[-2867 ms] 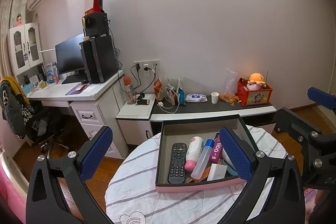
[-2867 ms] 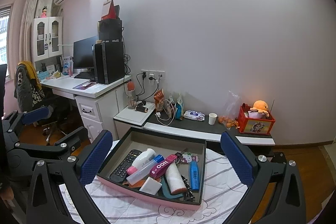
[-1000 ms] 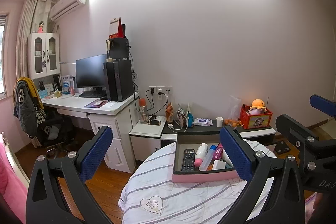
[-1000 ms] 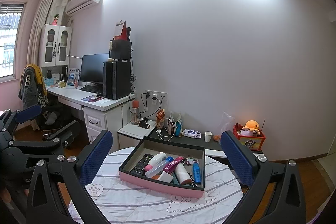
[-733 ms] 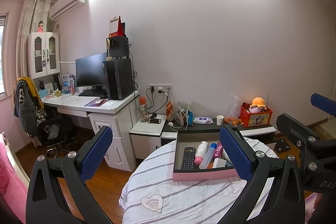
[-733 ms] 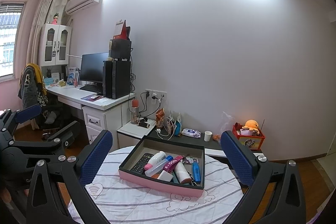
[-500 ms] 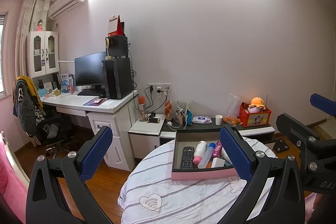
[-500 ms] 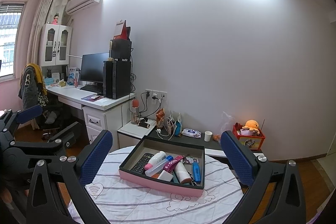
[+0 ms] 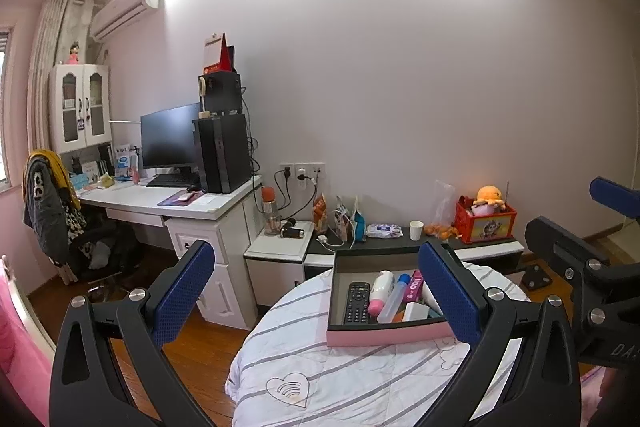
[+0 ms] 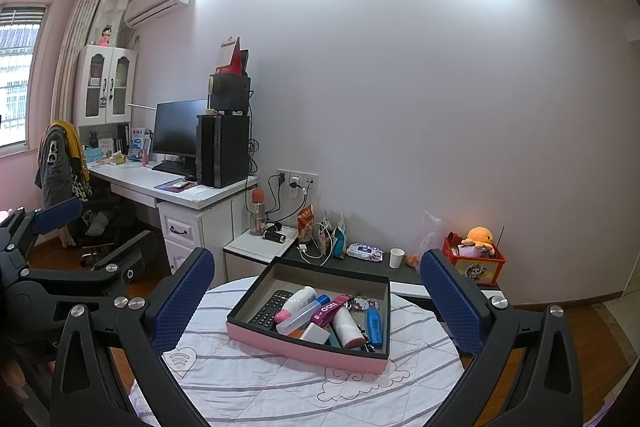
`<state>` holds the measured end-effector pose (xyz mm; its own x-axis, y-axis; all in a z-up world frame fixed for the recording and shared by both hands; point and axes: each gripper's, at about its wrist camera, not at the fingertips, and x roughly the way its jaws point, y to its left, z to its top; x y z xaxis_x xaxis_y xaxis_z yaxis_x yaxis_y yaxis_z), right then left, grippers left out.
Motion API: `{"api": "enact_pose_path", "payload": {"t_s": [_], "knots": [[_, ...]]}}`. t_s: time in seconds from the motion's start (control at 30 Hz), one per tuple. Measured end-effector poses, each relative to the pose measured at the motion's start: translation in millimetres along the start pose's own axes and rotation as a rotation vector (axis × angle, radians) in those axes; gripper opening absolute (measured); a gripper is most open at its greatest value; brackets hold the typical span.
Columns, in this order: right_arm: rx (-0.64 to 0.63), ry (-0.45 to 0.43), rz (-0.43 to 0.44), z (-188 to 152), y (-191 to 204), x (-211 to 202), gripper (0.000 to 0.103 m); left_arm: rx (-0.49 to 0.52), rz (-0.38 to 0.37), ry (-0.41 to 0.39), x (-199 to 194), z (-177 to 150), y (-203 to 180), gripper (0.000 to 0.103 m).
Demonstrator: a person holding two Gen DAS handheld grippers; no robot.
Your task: Organize rigid objects
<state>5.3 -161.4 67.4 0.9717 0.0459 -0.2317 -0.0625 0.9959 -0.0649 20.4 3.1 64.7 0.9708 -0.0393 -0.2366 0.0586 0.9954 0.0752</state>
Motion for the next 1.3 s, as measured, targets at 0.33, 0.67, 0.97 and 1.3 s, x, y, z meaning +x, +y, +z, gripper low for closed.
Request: {"api": "enact_pose_path", "payload": {"t_s": [0.33, 0.67, 0.97, 1.3], "knots": [[0.0, 0.003, 0.0, -0.2, 1.2, 0.5, 0.103, 0.002, 0.004, 0.007, 3.3, 0.7, -2.0, 0.103], [0.0, 0.006, 0.002, -0.7, 1.7, 1.0, 0.103, 0.005, 0.005, 0.005, 5.3, -0.7, -3.2, 0.103], [0.004, 0.011, 0.003, -6.1, 3.2, 3.4, 0.103, 0.003, 0.003, 0.007, 7.3, -1.9, -3.1, 0.103], [0.004, 0.015, 0.003, -7.4, 4.1, 5.0, 0.103, 0.004, 0.003, 0.004, 7.5, -2.3, -2.6, 0.103]]}}
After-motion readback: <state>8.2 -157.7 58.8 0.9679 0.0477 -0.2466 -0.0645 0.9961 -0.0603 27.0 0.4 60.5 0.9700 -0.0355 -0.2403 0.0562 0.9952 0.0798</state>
